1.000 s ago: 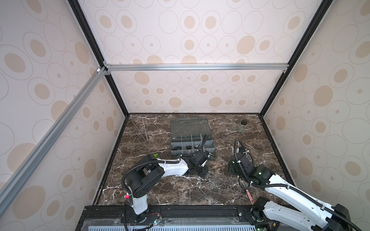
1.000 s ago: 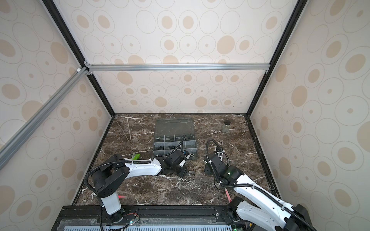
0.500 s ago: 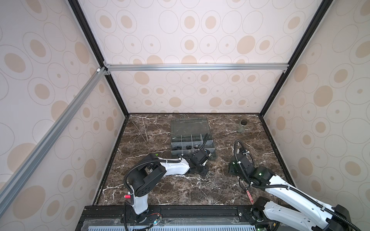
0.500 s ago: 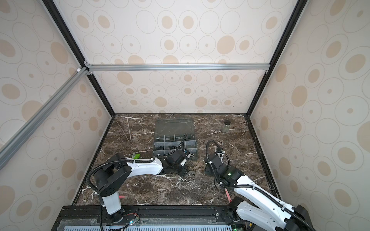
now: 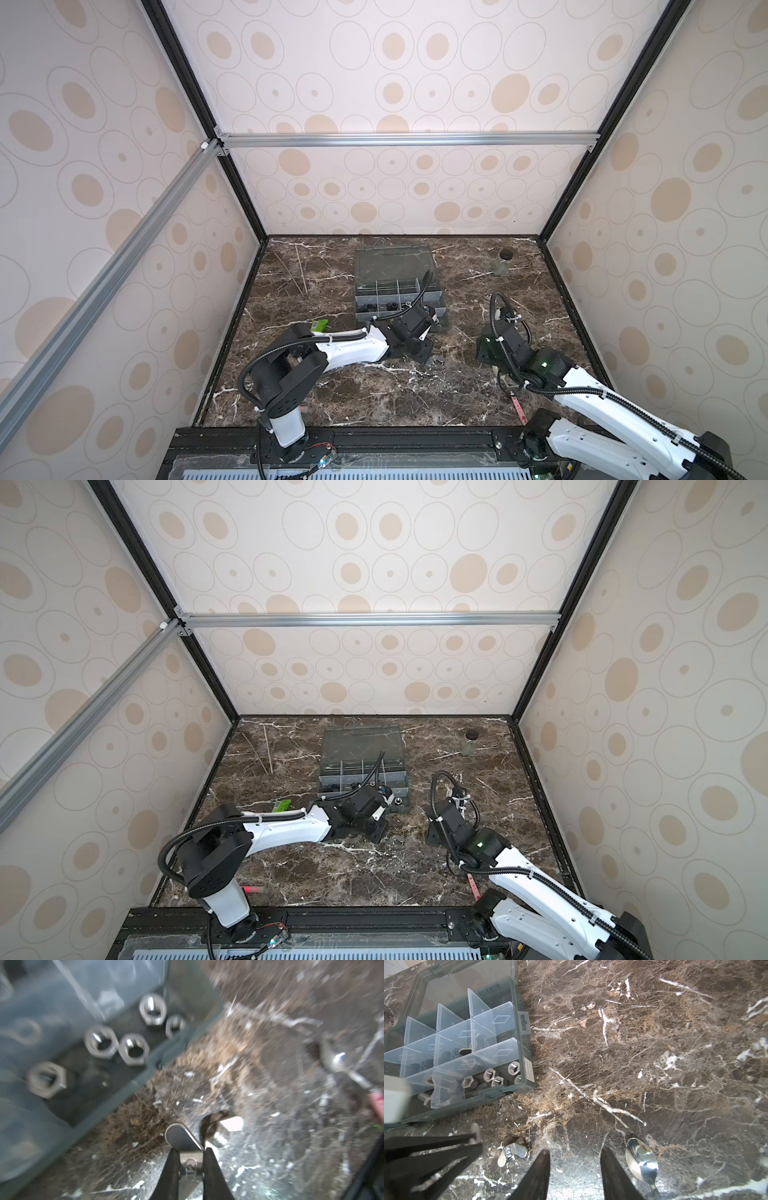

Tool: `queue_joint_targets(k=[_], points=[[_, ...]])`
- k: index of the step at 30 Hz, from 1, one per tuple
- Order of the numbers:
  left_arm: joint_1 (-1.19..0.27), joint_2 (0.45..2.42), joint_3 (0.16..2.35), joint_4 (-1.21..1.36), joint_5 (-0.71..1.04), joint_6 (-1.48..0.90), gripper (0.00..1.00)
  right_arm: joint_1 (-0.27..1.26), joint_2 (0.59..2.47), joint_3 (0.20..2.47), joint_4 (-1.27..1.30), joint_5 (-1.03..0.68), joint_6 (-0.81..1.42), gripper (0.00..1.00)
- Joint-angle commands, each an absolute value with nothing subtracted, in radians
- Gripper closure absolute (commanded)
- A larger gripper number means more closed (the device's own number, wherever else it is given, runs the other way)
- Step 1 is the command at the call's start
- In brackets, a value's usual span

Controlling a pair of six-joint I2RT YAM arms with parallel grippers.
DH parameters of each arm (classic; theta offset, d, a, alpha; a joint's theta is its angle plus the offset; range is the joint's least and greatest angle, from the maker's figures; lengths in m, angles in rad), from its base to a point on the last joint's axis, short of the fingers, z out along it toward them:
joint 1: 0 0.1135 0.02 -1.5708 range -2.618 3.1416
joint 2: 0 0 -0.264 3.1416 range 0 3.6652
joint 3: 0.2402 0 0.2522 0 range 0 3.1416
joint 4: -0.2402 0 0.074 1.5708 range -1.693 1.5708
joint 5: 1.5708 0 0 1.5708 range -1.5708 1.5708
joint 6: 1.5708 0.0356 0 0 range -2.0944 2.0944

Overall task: Sort the screws and nuts into containers
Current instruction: 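Lift the wing nut with the left gripper toward the organizer, then open the left gripper to drop the wing nut into a compartment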

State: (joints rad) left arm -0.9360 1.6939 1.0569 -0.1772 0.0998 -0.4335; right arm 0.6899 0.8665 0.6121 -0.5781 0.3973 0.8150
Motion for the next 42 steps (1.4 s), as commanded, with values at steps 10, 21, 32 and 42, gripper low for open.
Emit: queue_joint_targets(k=[10,21,32,42], points=[[-0.700,1.763,1.316,-0.227,0.093,-0.300,0.89,0.685,0.860,0.619,-0.610,0.416,0.824,0.57],[-0.655,1.859,1.340,-0.173,0.181,-0.330,0.85,0.685,0.837,0.619,-0.630,0.437,0.831,0.56],[-0.650,1.818,1.294,-0.135,0.194,-0.356,0.59,0.684,0.843,0.623,-0.631,0.434,0.828,0.56],[-0.633,1.662,1.158,-0.047,0.195,-0.379,0.58,0.686,0.847,0.620,-0.630,0.428,0.825,0.56]])
